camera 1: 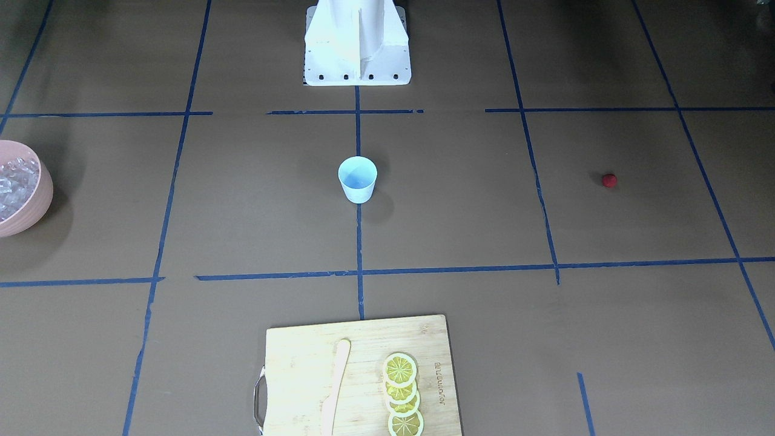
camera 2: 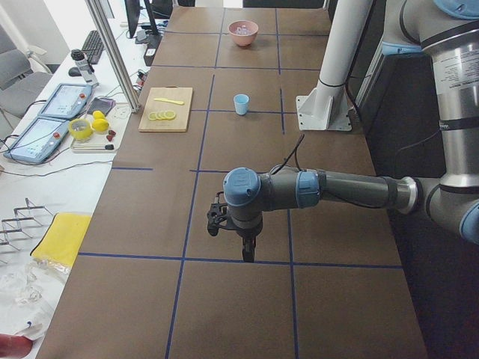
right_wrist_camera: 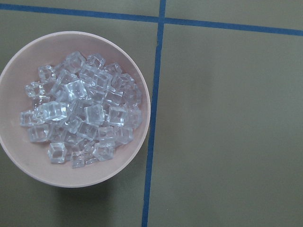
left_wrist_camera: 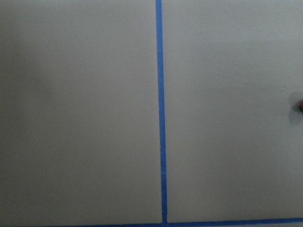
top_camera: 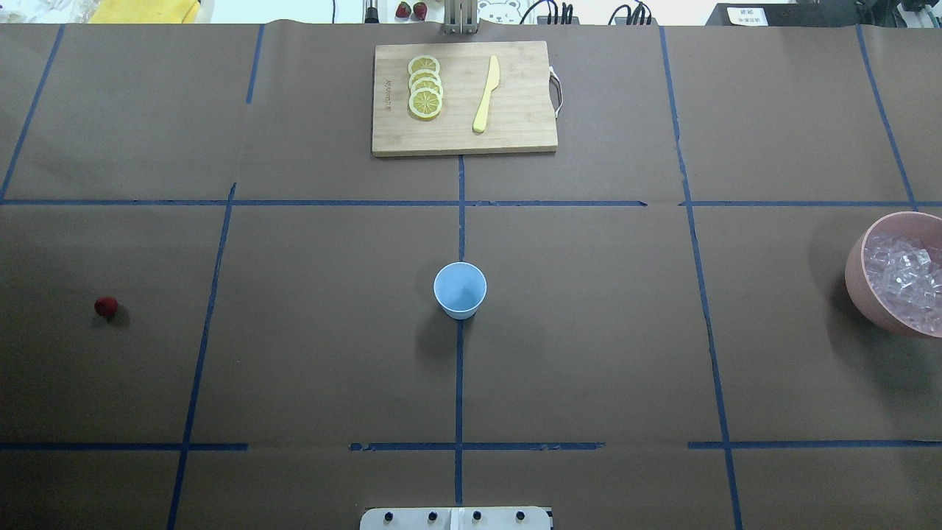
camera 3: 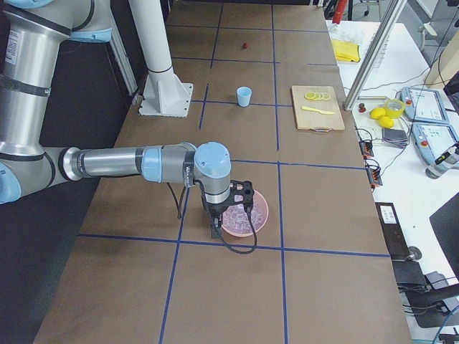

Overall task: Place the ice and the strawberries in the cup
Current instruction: 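Lower the right gripper into the pink bowl of ice cubes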

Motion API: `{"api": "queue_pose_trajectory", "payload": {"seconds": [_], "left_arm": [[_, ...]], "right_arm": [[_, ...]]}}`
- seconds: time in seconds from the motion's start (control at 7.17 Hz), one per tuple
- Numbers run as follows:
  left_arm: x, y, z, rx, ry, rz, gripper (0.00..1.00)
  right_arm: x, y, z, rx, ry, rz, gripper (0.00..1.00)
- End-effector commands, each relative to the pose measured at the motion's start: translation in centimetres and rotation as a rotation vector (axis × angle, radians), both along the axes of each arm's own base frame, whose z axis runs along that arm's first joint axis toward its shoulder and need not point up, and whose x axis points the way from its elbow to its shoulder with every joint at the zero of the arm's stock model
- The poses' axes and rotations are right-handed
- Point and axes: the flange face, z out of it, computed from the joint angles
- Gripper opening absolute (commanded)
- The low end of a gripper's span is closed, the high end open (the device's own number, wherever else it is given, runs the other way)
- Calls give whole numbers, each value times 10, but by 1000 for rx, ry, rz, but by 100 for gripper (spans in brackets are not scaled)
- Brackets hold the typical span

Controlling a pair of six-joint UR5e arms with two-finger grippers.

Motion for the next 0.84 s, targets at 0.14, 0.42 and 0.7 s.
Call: {"api": "queue_pose_trajectory", "payload": {"seconds": [0.14,0.42,0.7], "left_arm": [[0,-8,-4,43,5,3,100],[0,-9,-7,51,-5,3,100],[0,-5,-2,35,6,0,100]], "right_arm": [[4,-4,-2,12,-10,7,99],[5,-13,-7,25,-7,11,99],[5,-12,-6,21,-7,12,99]]}}
